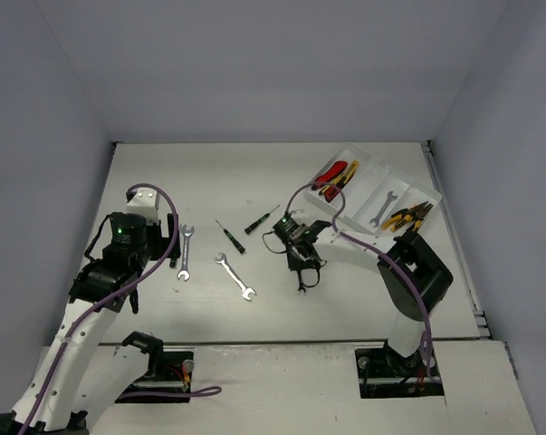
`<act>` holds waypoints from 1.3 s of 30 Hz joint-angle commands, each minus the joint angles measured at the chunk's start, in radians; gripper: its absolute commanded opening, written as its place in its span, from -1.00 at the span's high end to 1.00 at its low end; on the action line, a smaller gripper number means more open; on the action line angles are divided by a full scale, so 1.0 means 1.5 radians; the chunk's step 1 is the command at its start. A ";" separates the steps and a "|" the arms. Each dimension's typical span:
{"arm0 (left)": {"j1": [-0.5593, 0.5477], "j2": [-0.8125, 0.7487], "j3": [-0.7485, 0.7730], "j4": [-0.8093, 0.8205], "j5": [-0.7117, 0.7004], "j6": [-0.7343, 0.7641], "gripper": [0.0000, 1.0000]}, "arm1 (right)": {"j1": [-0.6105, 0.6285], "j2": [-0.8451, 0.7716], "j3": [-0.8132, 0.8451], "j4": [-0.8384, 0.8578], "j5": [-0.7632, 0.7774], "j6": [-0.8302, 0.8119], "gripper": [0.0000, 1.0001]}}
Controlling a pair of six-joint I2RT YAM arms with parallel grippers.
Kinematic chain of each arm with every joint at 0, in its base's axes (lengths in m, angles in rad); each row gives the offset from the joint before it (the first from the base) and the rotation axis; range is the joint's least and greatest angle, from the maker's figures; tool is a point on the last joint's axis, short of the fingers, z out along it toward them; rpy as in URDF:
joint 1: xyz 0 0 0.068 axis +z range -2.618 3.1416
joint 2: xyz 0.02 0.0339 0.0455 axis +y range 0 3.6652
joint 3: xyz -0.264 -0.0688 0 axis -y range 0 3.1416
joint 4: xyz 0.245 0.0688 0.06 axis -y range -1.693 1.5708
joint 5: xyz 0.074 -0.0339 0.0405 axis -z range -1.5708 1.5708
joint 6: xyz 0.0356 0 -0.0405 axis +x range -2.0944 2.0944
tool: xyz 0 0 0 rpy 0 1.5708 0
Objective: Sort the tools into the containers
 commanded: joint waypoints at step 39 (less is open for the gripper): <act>0.010 -0.003 0.010 0.031 -0.014 -0.010 -0.70 | -0.235 -0.067 0.217 -0.033 0.015 -0.228 0.00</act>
